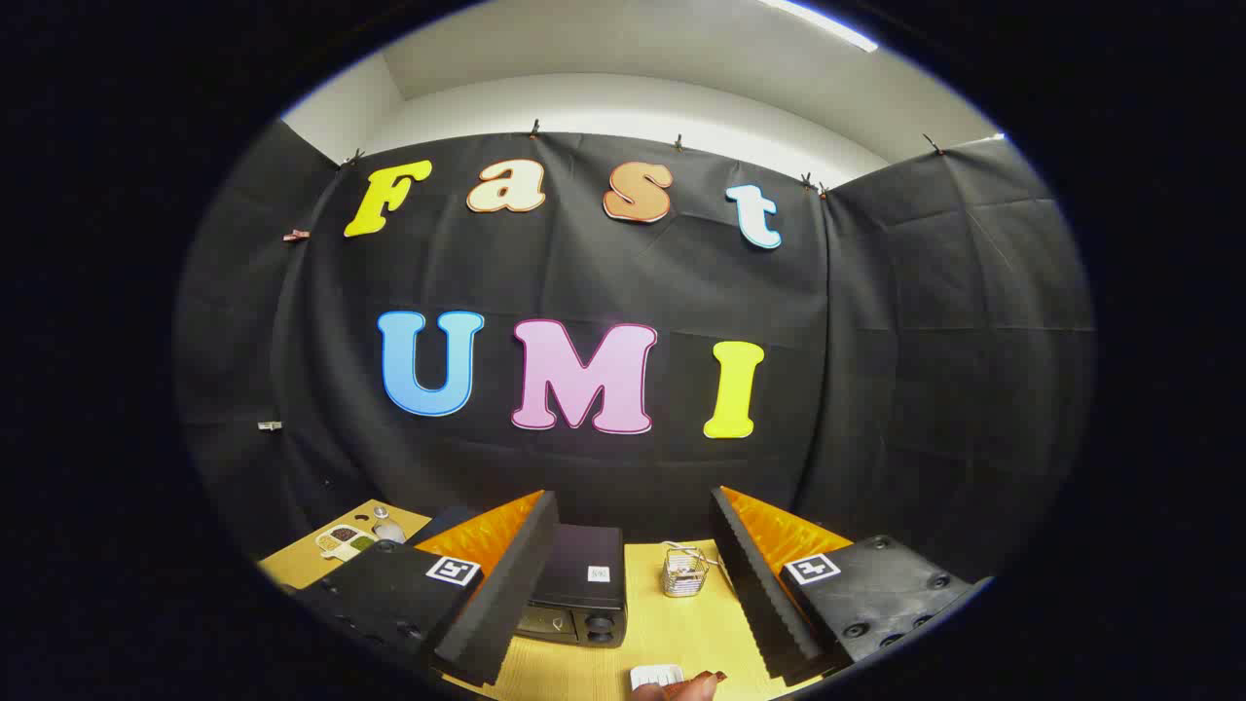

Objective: Open the toaster oven, put the food inside, and close the toaster oven door.

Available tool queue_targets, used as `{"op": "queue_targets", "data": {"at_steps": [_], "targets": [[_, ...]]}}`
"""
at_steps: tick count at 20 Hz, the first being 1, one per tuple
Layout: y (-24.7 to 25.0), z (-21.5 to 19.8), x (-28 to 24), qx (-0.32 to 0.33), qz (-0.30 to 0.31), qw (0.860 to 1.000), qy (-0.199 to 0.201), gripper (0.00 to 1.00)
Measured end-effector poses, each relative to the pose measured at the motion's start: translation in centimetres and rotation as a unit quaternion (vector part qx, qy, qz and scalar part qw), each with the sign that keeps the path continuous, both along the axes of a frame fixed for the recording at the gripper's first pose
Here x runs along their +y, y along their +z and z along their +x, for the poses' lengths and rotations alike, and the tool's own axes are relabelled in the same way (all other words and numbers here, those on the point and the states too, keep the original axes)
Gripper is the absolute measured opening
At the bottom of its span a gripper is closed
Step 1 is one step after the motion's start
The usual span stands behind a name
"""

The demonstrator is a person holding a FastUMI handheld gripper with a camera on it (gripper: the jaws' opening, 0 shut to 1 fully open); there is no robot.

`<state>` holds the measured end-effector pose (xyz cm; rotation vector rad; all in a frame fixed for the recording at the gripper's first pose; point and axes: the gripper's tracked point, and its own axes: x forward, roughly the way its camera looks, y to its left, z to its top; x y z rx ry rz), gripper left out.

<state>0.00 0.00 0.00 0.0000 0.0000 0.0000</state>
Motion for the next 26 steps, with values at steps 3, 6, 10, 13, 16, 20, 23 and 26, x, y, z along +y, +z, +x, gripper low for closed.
{"op": "queue_targets", "data": {"at_steps": [3, 6, 10, 13, 16, 20, 23, 26], "targets": [[-0.2, -0.2, 0.2, 0.001, -0.002, 1.0, 0.001, 0.97], [0.0, -0.2, 0.2, 0.0, -0.004, 1.0, 0.002, 0.97], [0.2, -0.2, 0.4, -0.003, -0.001, 1.0, 0.002, 0.97], [0.2, -0.1, 0.6, -0.003, -0.006, 1.0, 0.003, 0.97], [-0.1, -0.1, 1.1, -0.002, 0.002, 1.0, 0.002, 0.97], [-1.4, 0.8, 4.4, -0.004, 0.019, 1.0, 0.016, 0.97], [-3.3, 1.9, 9.0, -0.003, 0.015, 0.999, 0.04, 0.97], [-6.6, 2.9, 13.4, 0.019, 0.013, 0.998, 0.066, 0.97]]}}
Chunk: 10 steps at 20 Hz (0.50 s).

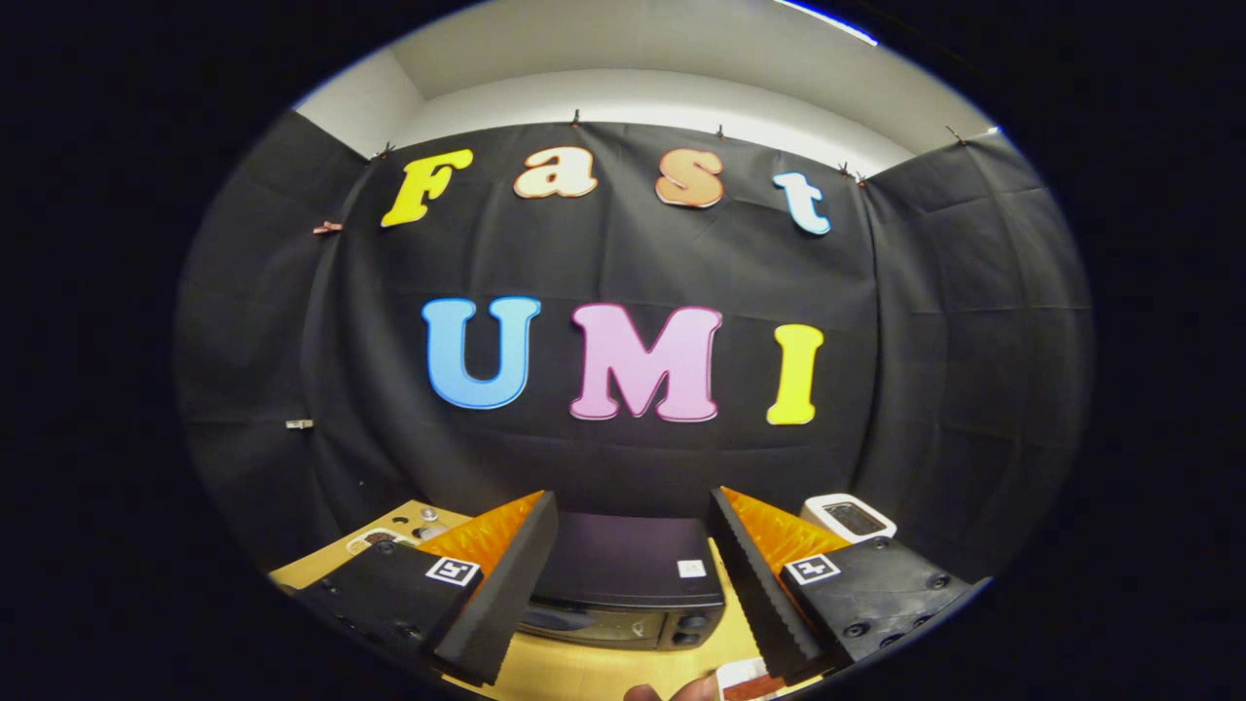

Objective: Open the toaster oven, put the food inside, and close the toaster oven door.

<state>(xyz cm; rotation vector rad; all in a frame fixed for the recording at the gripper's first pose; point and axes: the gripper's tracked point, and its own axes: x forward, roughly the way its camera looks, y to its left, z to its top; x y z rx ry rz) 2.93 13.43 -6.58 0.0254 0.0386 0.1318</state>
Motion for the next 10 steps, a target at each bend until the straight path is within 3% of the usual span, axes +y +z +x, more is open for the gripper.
{"op": "queue_targets", "data": {"at_steps": [10], "targets": [[-12.5, 3.6, 6.8, 0.107, -0.014, 0.994, 0.006, 0.98]]}}
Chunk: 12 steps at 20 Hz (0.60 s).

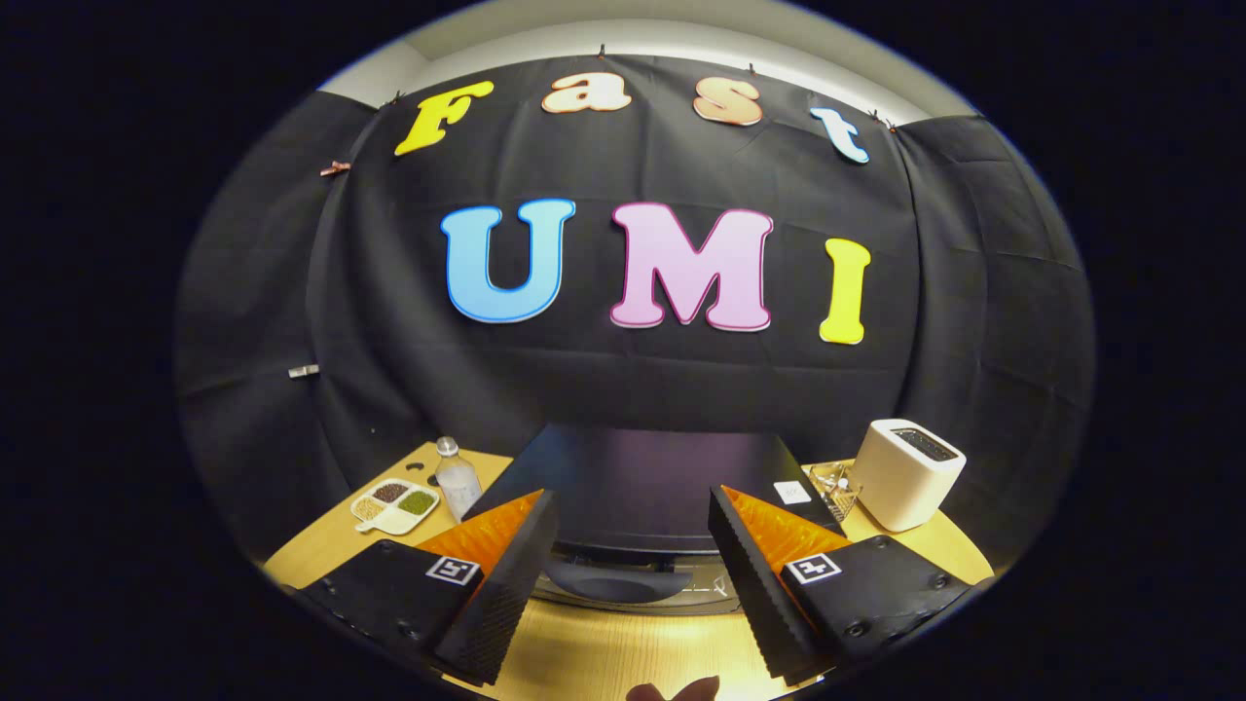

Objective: Open the toaster oven, put the food inside, and close the toaster oven door.

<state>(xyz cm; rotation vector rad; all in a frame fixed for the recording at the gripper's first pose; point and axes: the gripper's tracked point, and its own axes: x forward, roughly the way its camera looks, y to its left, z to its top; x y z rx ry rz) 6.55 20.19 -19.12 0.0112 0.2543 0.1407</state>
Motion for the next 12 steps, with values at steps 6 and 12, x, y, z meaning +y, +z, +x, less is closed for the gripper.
{"op": "queue_targets", "data": {"at_steps": [6, 12], "targets": [[-6.2, 0.6, 1.2, 0.068, -0.006, 0.998, -0.015, 0.98], [-7.2, 2.0, 1.6, 0.09, 0.017, 0.995, -0.042, 0.98]]}}
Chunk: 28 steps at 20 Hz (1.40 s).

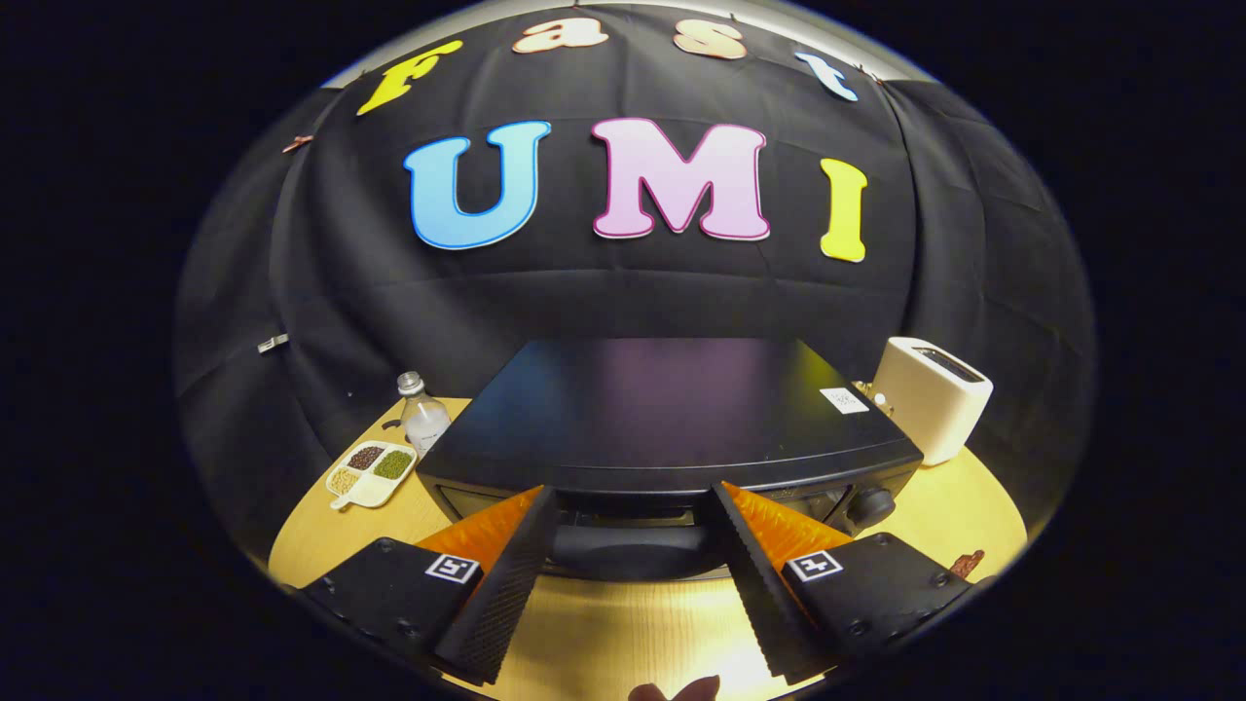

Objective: Open the toaster oven, put the food inside, and close the toaster oven door.

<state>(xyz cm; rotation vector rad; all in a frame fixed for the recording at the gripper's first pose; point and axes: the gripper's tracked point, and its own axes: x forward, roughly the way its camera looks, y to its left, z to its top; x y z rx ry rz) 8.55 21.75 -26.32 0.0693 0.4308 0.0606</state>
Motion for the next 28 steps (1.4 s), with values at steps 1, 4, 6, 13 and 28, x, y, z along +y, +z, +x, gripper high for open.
{"op": "queue_targets", "data": {"at_steps": [1, 4, 6, 13, 28], "targets": [[0.0, -0.2, 0.1, -0.001, -0.012, 1.0, 0.002, 0.98], [-0.2, -0.5, 0.1, 0.003, -0.007, 1.0, -0.003, 1.0], [-0.3, -1.0, 0.1, 0.007, -0.013, 1.0, -0.003, 1.0], [-1.1, -4.9, 0.1, 0.013, -0.016, 1.0, -0.01, 1.0], [-10.0, -14.2, 0.4, 0.159, -0.003, 0.987, -0.006, 1.0]]}}
